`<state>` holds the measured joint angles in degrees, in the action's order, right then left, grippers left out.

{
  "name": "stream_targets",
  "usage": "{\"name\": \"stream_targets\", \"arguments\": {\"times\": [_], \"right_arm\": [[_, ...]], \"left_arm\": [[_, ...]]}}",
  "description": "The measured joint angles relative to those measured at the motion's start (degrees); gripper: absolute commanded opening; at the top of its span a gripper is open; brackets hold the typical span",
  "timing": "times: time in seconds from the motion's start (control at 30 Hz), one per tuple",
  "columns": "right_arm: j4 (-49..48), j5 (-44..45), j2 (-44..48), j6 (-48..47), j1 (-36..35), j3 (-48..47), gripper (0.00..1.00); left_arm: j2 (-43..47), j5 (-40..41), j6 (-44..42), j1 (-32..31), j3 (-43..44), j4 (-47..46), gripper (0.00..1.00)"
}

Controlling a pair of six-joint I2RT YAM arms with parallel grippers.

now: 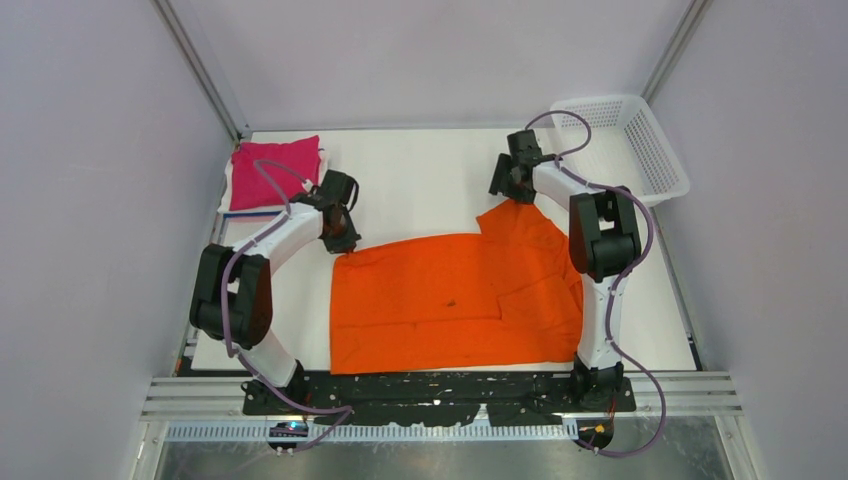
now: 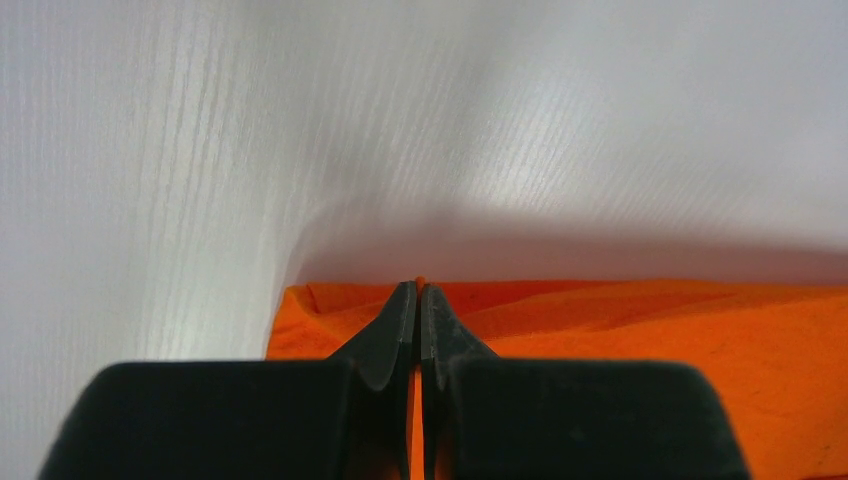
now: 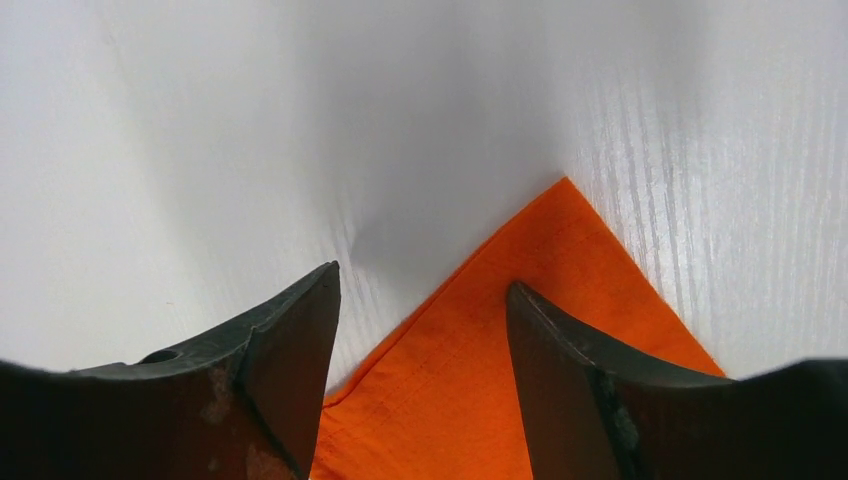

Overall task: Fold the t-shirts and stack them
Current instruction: Grab the side of the flattened tshirt furthest away from the robot with both arms, then fold the other side of the tshirt into a rectangle

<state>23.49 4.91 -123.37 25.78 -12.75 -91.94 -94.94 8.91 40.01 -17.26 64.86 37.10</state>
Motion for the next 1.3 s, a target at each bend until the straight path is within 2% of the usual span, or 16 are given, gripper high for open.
{"name": "stream_targets", "arguments": {"times": [0.3, 0.37, 0.47, 0.63, 0.83, 1.07, 1.3], "right_arm": [[1.62, 5.01, 1.6, 4.22, -2.51, 2.56, 0.38], [1.62, 5.57, 2.4, 5.57, -2.86, 3.98, 0.29], [1.14, 6.16, 4.17, 7.41, -2.95, 6.75, 0.08], [0.57, 7.15, 5.42, 9.25, -2.99, 8.79, 0.05], [-2.25, 10.29, 8.61, 6.29, -3.17, 12.35, 0.05], [-9.2, 11.39, 23.93, 0.57, -3.82, 23.93, 0.05], [-11.89, 12.98, 36.33, -0.5, -5.7, 34.56, 0.05]], "left_arm": [[1.36, -0.15, 0.02, 0.0, -0.72, -0.22, 0.0], [1.66, -0.28, 0.02, 0.0, -0.92, -0.39, 0.0], [1.73, -0.57, 0.0, 0.0, -1.11, -0.5, 0.0], [1.75, -1.03, 0.0, 0.0, -1.42, -0.66, 0.0], [3.3, -1.05, 0.0, 0.0, -2.23, -0.98, 0.0], [8.33, -1.6, 0.02, -0.39, -5.77, -2.36, 0.0], [14.4, -1.66, 0.13, -2.4, -11.45, -3.82, 0.0]]}}
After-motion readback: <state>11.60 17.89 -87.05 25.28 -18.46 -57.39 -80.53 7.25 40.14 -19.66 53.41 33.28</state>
